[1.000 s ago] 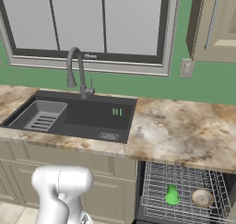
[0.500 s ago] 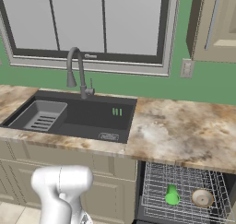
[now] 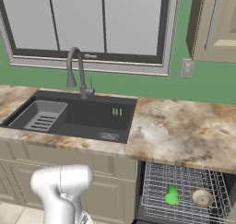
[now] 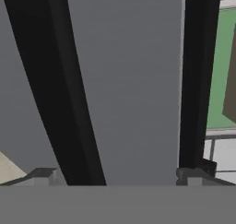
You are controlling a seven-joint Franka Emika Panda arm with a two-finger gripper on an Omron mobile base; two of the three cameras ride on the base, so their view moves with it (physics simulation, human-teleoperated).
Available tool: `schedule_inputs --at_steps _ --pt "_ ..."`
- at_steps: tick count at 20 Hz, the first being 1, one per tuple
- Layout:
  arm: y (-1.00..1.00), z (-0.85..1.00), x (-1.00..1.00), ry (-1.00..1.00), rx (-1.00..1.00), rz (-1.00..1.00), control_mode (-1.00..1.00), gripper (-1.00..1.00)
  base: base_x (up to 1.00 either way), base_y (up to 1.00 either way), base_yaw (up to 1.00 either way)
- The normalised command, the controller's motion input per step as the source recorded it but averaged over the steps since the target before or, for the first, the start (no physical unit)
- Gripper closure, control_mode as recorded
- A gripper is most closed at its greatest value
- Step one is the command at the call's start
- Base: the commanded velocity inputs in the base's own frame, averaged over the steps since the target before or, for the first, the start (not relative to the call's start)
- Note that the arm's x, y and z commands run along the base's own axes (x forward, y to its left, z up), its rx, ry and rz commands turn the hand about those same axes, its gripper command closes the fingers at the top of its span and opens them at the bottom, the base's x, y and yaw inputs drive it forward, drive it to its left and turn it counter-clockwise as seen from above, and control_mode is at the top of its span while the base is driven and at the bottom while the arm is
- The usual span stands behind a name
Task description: Pick up the cup and bowl from the counter, place them in the dishwasher, and close the dishwasher door.
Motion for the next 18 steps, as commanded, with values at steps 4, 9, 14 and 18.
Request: schedule_inputs --at_steps 4,9,14,18 --pt "-0.14 -0.63 0.12 -0.12 -0.03 0.12 -1.00 -1.00 0.00 0.00 0.00" --pt "-0.02 -0.55 0.33 -0.10 -0.06 0.11 -1.00 -1.00 0.00 0.00 0.00" --pt "0.00 -0.40 0.59 -0.14 -0.17 0.09 -1.00 -1.00 0.00 0.00 0.00" --pt "0.00 -0.28 0.82 -0.15 -0.15 0.07 -1.00 -1.00 0.00 0.00 0.00"
